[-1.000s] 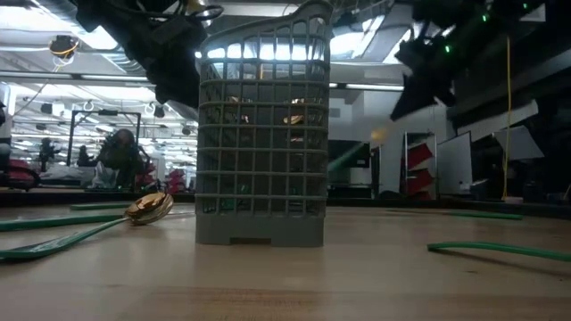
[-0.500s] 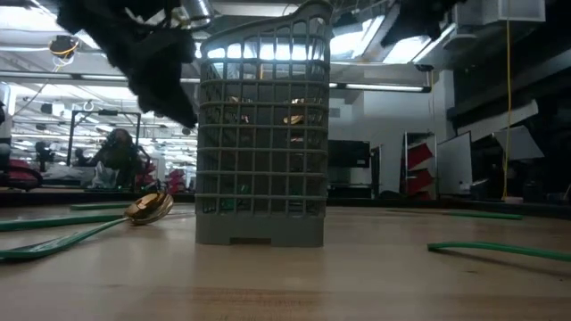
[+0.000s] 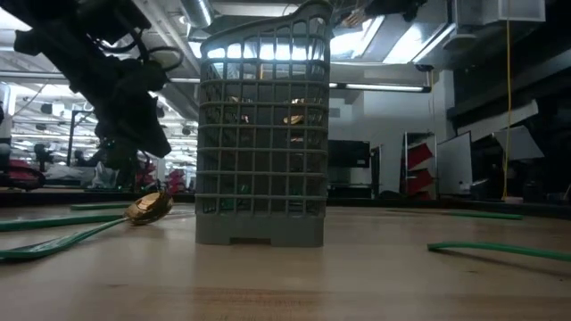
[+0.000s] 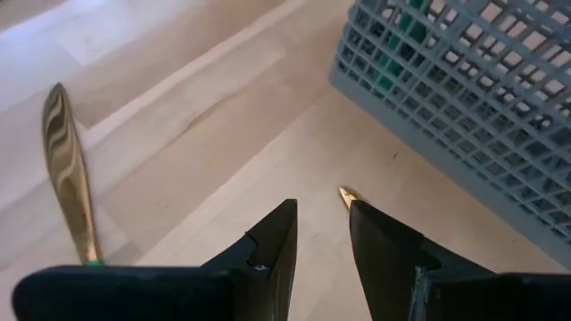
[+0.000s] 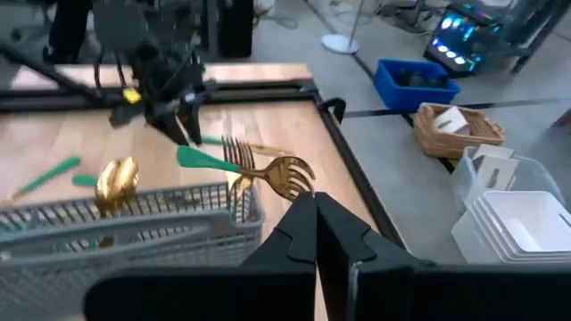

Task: Sort silverware
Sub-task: Put the green fork into the utensil rack

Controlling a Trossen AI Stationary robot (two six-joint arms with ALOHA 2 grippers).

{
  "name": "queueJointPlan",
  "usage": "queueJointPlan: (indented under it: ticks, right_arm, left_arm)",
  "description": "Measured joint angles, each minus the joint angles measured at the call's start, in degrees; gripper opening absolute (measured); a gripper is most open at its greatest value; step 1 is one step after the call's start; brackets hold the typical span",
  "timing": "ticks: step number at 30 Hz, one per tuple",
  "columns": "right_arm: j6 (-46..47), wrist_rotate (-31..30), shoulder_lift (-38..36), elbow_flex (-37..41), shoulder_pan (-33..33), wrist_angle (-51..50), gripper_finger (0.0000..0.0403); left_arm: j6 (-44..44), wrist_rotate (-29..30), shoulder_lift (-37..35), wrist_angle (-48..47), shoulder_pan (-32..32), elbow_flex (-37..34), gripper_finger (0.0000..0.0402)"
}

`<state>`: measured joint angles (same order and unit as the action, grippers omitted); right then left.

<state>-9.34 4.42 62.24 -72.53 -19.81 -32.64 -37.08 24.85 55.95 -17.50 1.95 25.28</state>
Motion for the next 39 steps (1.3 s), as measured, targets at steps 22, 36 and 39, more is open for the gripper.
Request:
queueJointPlan:
  ticks: [22, 36, 39]
  right_arm:
    - [-25.2, -17.9, 13.0, 0.0, 12.1, 8.6, 0.0]
    - [-34.7, -13.1, 19.4, 0.0, 11.9, 8.5, 0.0]
    - [-34.7, -10.2, 20.7, 0.0, 11.9, 8.6, 0.0001]
  left_arm:
    - [-1.7, 0.5, -0.2, 2.7, 0.7, -0.6, 0.0098]
    - [-0.2, 0.8, -0.2, 3.2, 0.7, -0.6, 0.0098]
    - [0.1, 0.9, -0.2, 3.2, 0.7, -0.6, 0.0098]
